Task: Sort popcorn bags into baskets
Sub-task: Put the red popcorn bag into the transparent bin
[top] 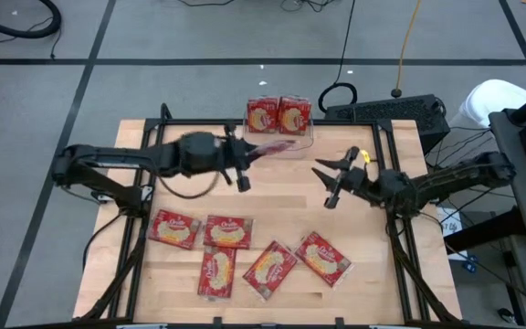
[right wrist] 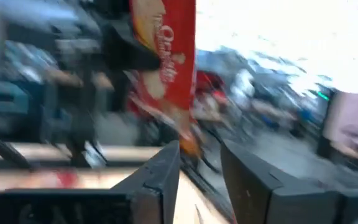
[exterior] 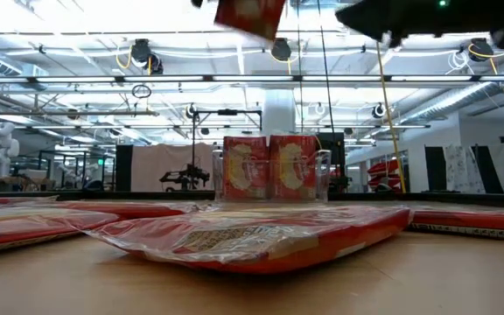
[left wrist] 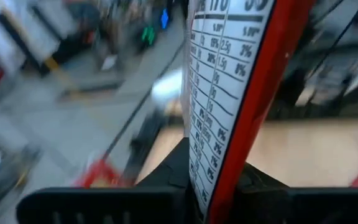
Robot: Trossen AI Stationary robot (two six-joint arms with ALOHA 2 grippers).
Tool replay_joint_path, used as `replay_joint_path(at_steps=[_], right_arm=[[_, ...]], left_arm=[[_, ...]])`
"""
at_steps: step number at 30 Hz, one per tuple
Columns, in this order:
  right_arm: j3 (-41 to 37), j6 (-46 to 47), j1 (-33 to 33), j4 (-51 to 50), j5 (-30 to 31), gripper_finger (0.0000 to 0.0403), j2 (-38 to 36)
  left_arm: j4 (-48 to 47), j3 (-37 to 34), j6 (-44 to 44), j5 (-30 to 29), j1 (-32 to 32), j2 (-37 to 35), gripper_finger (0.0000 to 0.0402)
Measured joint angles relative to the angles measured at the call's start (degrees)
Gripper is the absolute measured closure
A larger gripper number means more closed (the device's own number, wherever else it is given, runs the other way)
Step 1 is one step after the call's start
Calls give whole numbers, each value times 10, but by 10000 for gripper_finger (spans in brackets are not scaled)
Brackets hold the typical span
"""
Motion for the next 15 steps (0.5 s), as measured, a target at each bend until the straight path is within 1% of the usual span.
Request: replay_joint_path(at_steps=[1,2,6,9,11,13,15], right_arm=[[0,6,-23,30,-54,283,5],[0,14,-45,58,-93,277,11],[0,20,-113,140,-189,256,46],[3,55,-150,186,-244,236,78],[13,78,-167,185,-272,222,102],[24,92,-177,183,-294,207,130],[36,95,-178,192,-302,194,155]], left_arm=[[21,0,3,27,8,-5,369],[43,0,3,50,16,-6,371],[106,0,-7,139,46,0,374],[178,0,-22,187,56,20,370],[223,0,-32,217,60,39,369],[267,0,-47,243,60,61,368],[303,0,-57,255,60,80,368]])
